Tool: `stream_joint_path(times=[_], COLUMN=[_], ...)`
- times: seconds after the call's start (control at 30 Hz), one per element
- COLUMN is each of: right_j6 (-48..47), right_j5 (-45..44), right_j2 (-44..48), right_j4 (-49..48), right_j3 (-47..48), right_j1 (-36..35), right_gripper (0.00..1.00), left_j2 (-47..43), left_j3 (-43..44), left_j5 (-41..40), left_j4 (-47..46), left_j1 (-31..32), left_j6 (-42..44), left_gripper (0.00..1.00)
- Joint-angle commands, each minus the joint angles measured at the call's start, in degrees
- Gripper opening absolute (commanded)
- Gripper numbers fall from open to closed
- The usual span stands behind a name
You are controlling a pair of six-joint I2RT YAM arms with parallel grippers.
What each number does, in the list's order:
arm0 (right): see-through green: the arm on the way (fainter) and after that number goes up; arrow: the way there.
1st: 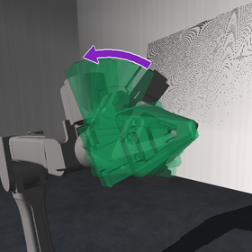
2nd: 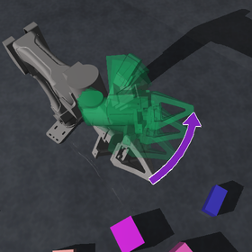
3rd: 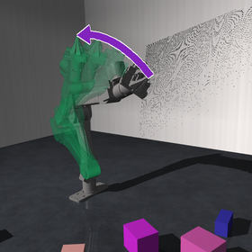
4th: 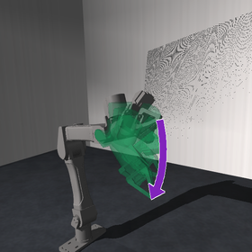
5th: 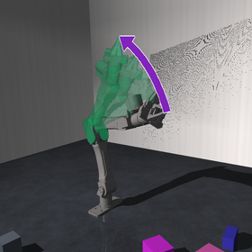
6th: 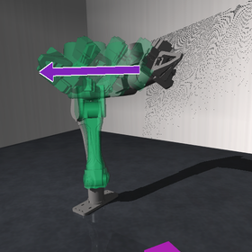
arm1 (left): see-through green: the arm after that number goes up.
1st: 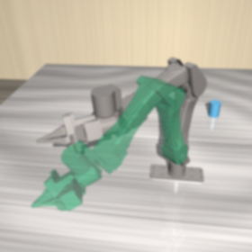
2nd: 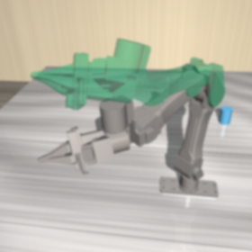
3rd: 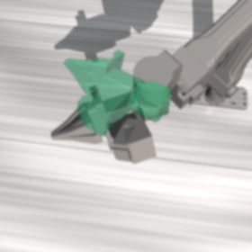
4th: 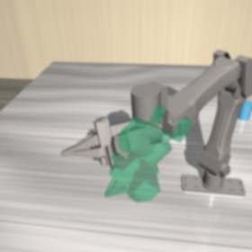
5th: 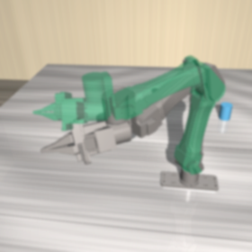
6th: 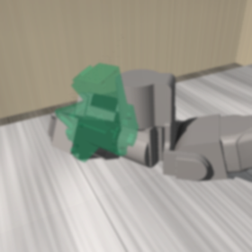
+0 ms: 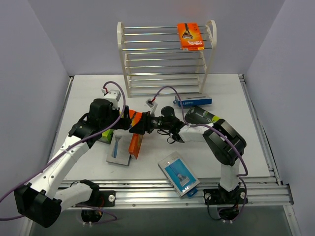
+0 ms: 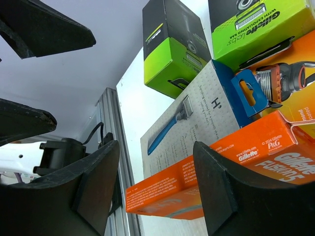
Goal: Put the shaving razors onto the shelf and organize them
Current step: Grab a shaving razor with the left arm
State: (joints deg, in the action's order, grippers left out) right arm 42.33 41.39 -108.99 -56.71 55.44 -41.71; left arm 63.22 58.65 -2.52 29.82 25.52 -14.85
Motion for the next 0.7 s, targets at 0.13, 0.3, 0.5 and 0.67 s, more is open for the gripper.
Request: stream_joint_path(times=[0.13, 0.3, 0.5, 0.67], right_j6=[-1.28, -0.84, -0.49, -0.93], right_j5=[-0.17, 0.45, 0.71, 1.07], right_j2=[4.92, 5.72, 9.23, 16.08], right_j4=[1.69, 1.25, 1.25, 1.42], right_j3=[2.3, 2.39, 0.56, -5.33], right_j1=[2.07, 3.48, 5.67, 10.33], right_gripper=[0.6, 0.6, 0.61, 0.61], left_j2=[-1.35, -1.35, -0.47, 3.73], left_j3=[1.55, 1.55, 1.46, 2.16], left_j5=[-0.82, -0.9, 0.84, 7.26], left_j4=[-1.17, -1.08, -1.52, -1.0], left_j1=[0.15, 0.15, 0.15, 0.41], left_j6=[-0.27, -0.18, 0.0, 1.31], left_gripper=[0.94, 0.94, 0.94, 0.94])
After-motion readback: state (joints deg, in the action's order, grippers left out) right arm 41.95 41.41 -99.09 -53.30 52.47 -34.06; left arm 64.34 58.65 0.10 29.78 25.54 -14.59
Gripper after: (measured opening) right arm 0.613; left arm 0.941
